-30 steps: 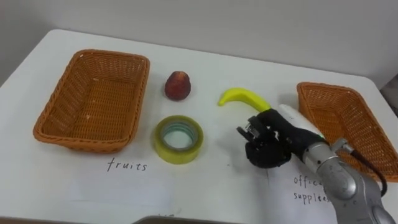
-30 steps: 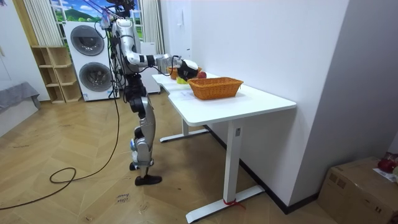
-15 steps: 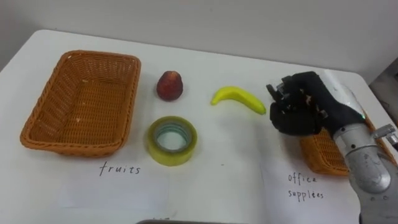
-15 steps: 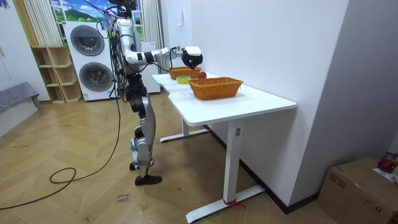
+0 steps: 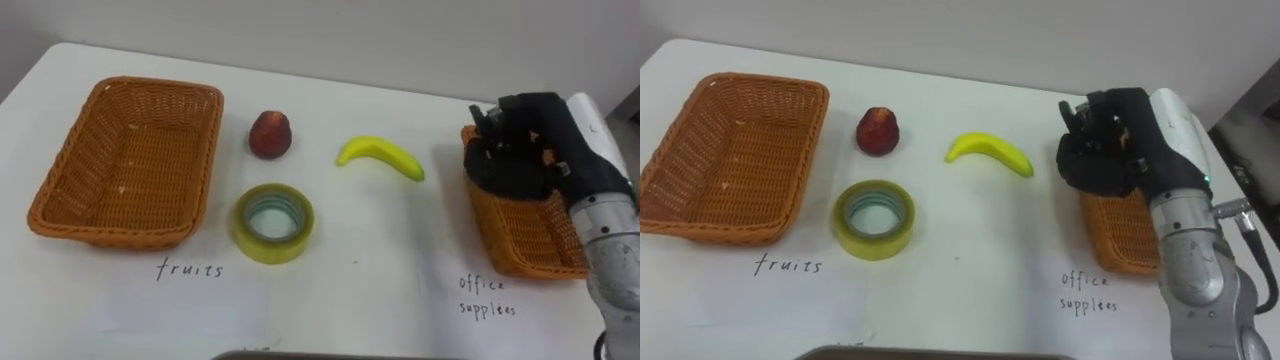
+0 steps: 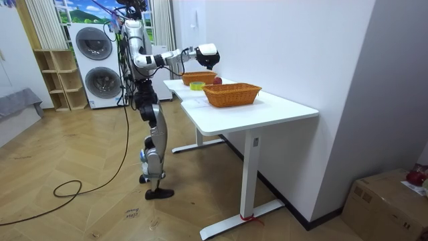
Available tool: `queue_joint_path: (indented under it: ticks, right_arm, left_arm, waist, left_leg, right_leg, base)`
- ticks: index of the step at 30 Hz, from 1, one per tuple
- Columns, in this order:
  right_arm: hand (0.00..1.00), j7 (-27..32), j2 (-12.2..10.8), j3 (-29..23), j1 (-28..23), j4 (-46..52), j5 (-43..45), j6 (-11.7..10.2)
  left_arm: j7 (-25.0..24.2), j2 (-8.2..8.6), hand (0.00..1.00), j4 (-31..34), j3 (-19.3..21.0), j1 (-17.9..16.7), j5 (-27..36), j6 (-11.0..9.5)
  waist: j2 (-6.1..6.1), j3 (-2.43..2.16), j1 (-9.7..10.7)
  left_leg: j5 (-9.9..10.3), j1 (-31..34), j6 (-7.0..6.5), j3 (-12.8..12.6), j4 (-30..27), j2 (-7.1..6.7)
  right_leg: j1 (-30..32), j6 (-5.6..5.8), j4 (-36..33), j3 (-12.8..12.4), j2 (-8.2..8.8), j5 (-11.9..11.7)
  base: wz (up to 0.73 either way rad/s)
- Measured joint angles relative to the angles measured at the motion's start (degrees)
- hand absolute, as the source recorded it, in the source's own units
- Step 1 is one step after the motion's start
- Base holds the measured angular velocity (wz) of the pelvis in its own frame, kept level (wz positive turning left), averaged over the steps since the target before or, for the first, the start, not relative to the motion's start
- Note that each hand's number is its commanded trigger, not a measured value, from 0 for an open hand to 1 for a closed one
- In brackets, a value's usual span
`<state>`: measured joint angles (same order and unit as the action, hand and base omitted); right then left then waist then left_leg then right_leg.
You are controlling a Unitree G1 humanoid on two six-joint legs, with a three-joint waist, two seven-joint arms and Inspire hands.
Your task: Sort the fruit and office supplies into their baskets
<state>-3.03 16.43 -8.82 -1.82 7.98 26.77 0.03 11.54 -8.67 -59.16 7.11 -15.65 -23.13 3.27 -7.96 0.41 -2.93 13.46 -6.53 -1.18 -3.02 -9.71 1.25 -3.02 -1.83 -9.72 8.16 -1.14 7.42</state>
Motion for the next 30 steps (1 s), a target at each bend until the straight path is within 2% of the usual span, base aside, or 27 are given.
queue_joint_path:
  ticks: [7,15,30]
  right_arm:
    - [1.0,1.61,0.05,-0.87,0.0,-3.07,0.0,-0.05]
    - [1.0,4.29,2.22,-1.29,0.0,-5.46,-0.45,-0.05]
    - [1.0,6.27,2.22,-1.4,-0.01,-9.6,-1.99,0.07]
  left_arm:
    - [-1.01,-0.12,0.0,-0.52,0.97,0.45,-0.03,-0.02]
    - [-1.3,-0.72,0.0,-1.51,1.22,0.35,0.0,0.2]
    - [-1.95,-1.09,0.0,-0.85,3.46,0.34,0.16,0.4]
  waist:
    - [0.09,-0.04,0.09]
    - [0.23,-0.03,0.07]
    - [0.55,-0.27,0.85]
  left_leg:
    - [0.0,-0.12,0.0,-0.09,0.08,0.05]
    - [0.0,-0.18,0.0,-0.07,0.08,0.12]
    - [0.0,-0.24,0.0,-0.06,0.07,0.1]
  right_leg:
    - [0.02,0.0,-0.02,-0.08,-0.07,0.0]
    - [-0.04,0.0,-0.02,-0.08,-0.01,0.0]
    - [-0.14,0.0,-0.01,-0.18,-0.05,0.0]
  base:
    - [0.0]
    - [0.0]
    - [0.0]
